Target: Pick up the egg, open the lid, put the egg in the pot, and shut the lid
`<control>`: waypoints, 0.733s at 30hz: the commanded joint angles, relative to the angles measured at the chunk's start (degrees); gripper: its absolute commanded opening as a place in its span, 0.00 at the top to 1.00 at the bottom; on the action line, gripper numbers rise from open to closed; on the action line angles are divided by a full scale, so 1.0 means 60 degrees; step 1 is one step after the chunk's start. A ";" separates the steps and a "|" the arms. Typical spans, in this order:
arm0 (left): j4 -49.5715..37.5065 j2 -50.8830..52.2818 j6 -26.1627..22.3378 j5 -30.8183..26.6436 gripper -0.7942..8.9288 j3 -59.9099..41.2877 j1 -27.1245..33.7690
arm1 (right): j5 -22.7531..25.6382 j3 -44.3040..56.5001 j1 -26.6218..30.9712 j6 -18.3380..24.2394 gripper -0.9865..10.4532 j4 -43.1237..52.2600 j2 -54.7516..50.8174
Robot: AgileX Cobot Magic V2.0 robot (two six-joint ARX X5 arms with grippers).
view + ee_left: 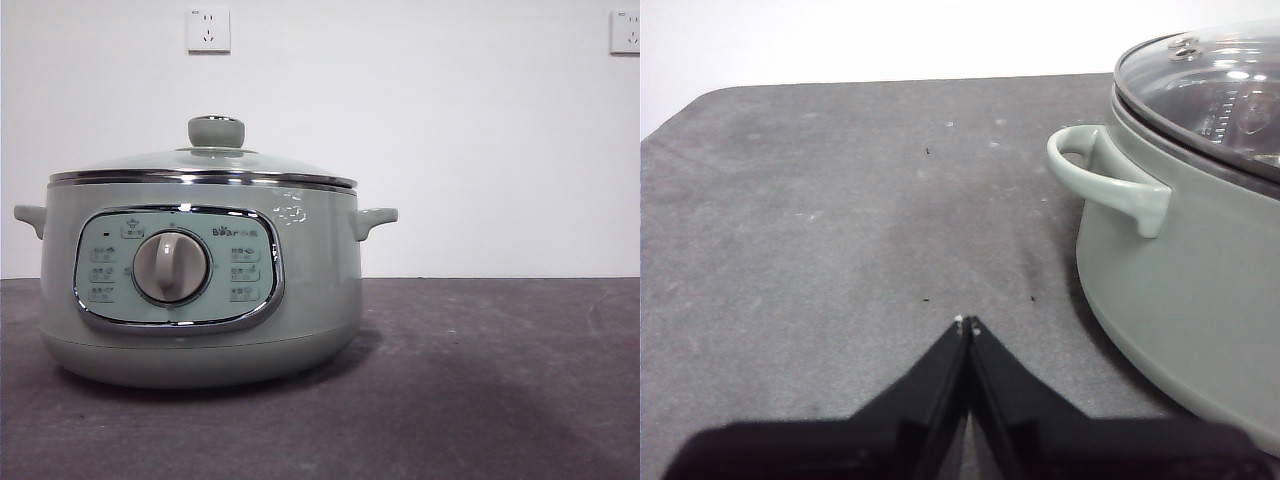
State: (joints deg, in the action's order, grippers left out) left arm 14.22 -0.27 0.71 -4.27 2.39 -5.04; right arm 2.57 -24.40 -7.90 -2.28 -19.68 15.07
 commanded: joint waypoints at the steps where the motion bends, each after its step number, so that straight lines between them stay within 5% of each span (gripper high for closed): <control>1: -0.0051 0.0029 0.0098 0.0015 0.92 -0.0153 0.0022 | -0.0219 0.0896 0.0503 0.0044 0.91 0.0499 -0.0645; 10: -0.0051 0.0029 0.0102 0.0015 0.92 -0.0153 0.0022 | -0.0448 0.3337 0.0823 0.0036 0.91 0.2783 -0.1883; 22: -0.0051 0.0025 0.0102 0.0015 0.92 -0.0153 0.0022 | -0.0455 0.3829 0.0812 -0.0164 0.91 0.2186 -0.2197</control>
State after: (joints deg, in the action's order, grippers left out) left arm 14.22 -0.27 0.71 -4.27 2.39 -5.04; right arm -0.03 -2.26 -2.98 -2.46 -6.52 2.22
